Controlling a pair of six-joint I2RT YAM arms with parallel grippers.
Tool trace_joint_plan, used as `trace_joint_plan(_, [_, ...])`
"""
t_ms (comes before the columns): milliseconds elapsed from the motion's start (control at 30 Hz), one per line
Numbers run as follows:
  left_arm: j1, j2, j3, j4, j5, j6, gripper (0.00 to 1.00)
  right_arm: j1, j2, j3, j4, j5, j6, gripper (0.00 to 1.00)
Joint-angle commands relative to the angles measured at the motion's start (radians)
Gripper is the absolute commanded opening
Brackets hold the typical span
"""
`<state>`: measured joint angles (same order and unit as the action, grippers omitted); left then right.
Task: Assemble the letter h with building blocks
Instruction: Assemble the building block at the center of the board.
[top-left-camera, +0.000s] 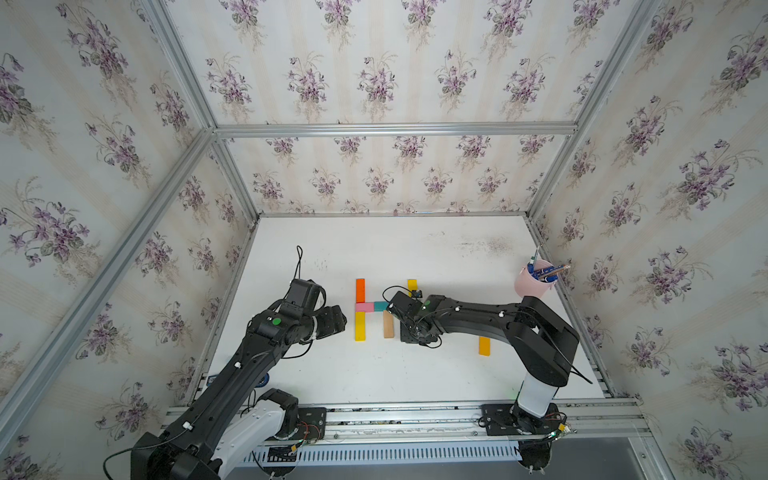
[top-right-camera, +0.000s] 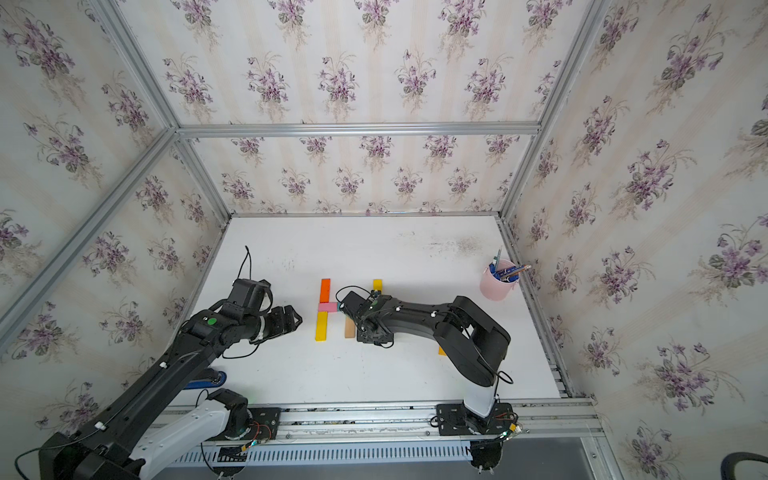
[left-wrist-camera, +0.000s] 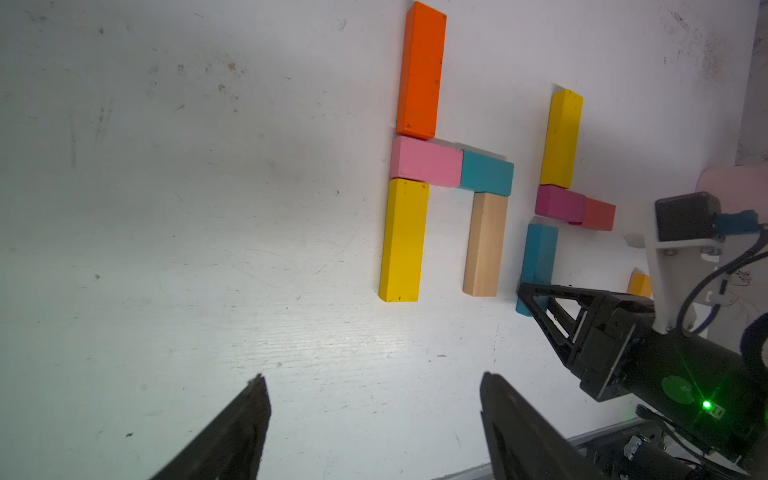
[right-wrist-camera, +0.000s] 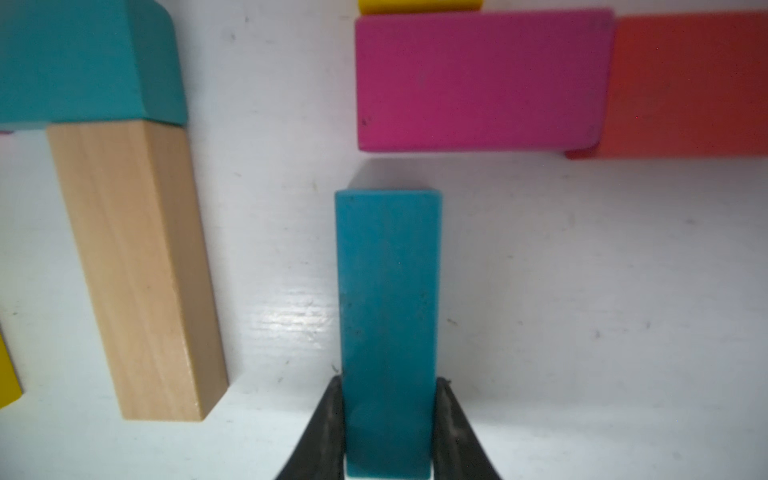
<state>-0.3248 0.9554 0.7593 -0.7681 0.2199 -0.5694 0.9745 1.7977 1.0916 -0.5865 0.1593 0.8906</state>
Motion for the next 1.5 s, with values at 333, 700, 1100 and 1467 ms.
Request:
trace_joint_plan(333, [0.003, 0.000, 0.015, -0.011, -0.008, 0.009, 0.82, -0.010, -0.013, 0.027, -0.039, 0.013, -0.022, 0.47])
trace_joint_plan(700, [0.003, 0.001, 0.018, -0.015, -0.011, 0.017, 0.81, -0.036, 0.014, 0.019, -0.027, 0.007, -0.022, 0.27])
trace_joint_plan(1100, [0.004, -0.001, 0.017, -0.016, -0.011, 0.018, 0.80, -0.046, 0.022, 0.021, -0.017, 0.005, -0.027, 0.25])
trace_joint_plan(1467, [0.004, 0.000, 0.012, -0.013, -0.007, 0.017, 0.80, -0.047, 0.007, 0.012, -0.010, -0.001, -0.045, 0.52])
